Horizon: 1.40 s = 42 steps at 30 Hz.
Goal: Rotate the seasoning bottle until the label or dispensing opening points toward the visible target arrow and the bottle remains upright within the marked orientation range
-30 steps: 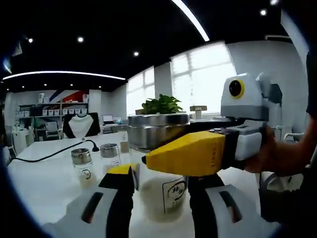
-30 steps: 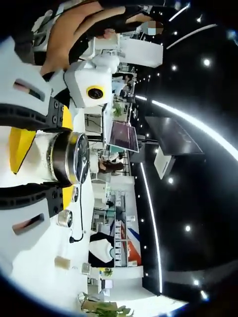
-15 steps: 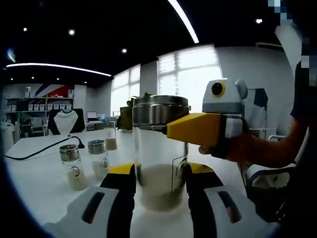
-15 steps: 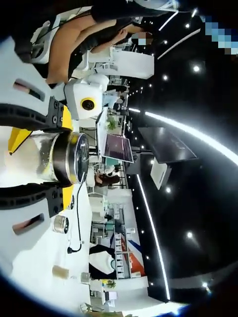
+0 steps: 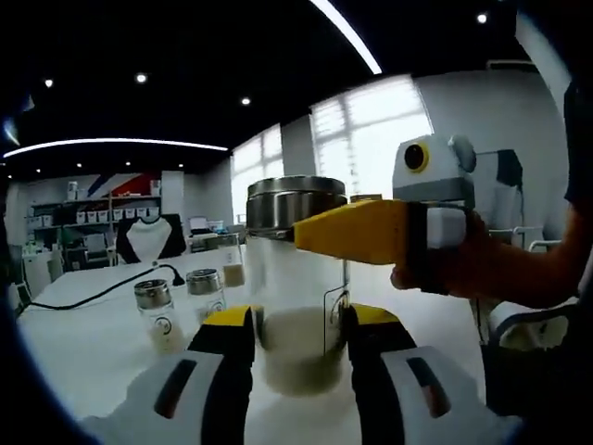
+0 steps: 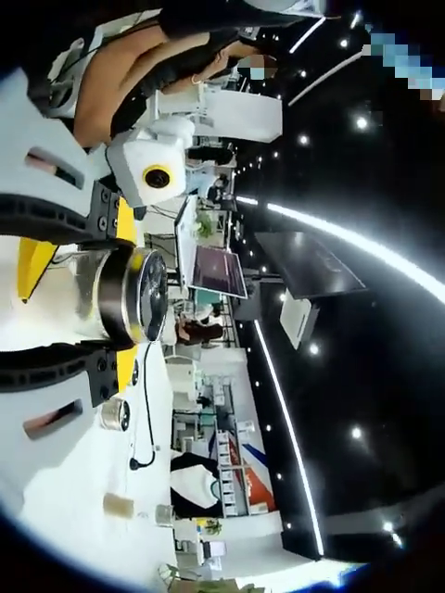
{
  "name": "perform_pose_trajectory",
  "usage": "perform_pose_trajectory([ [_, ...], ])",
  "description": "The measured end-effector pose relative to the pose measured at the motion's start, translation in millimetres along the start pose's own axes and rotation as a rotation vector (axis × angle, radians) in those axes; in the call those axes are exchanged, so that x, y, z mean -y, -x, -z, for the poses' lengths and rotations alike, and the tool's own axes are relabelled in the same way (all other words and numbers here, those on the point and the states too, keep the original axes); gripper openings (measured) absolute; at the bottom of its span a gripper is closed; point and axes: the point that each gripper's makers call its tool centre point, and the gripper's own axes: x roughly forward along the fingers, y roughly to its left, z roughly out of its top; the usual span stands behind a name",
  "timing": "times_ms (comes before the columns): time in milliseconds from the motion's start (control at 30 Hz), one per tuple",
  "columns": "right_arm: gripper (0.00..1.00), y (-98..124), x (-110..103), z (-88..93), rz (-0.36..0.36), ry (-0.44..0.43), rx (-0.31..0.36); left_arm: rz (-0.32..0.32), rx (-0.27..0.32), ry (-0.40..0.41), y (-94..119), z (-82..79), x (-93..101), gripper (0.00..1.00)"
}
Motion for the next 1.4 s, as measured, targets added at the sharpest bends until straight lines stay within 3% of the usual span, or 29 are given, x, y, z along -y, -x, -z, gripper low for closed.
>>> perform_pose_trajectory([
  [167,0.37,-1.4,2.9,1.6,0.063,-0.006,0.014,-0.056,-0.003,-0.005,-4.8,1.9,-3.4,0.41],
  [300,0.37,-3.1,6.9,6.9,0.105,-0.011,-0.011,-0.099,-0.014,-0.024,-7.2,7.6,-5.2,0.41],
  [467,0.38,-9.4,9.4,12.6,0.135,0.022,-0.055,-0.149,-0.015,0.066,-8.5,12.9,-8.6,0.41],
  [600,0.37,-11.6,10.6,11.1,0.141,0.036,-0.079,-0.150,-0.010,0.049,-8.7,11.6,-12.4,0.42],
  [767,0.36,-11.2,19.5,10.7,0.137,-0.012,-0.070,-0.107,0.007,0.079,-8.6,7.8,-14.4,0.43],
  [1033,0.36,-7.1,53.3,10.1,0.163,-0.006,-0.061,-0.162,-0.039,0.061,4.5,20.3,-30.4,0.60],
  [1167,0.36,-6.1,70.3,7.8,0.182,0.028,-0.067,-0.199,-0.075,0.044,9.7,28.0,-41.6,0.79],
  [1400,0.36,-4.6,111.7,9.7,0.222,0.080,-0.078,-0.218,-0.098,0.055,16.6,34.9,-55.1,0.96],
])
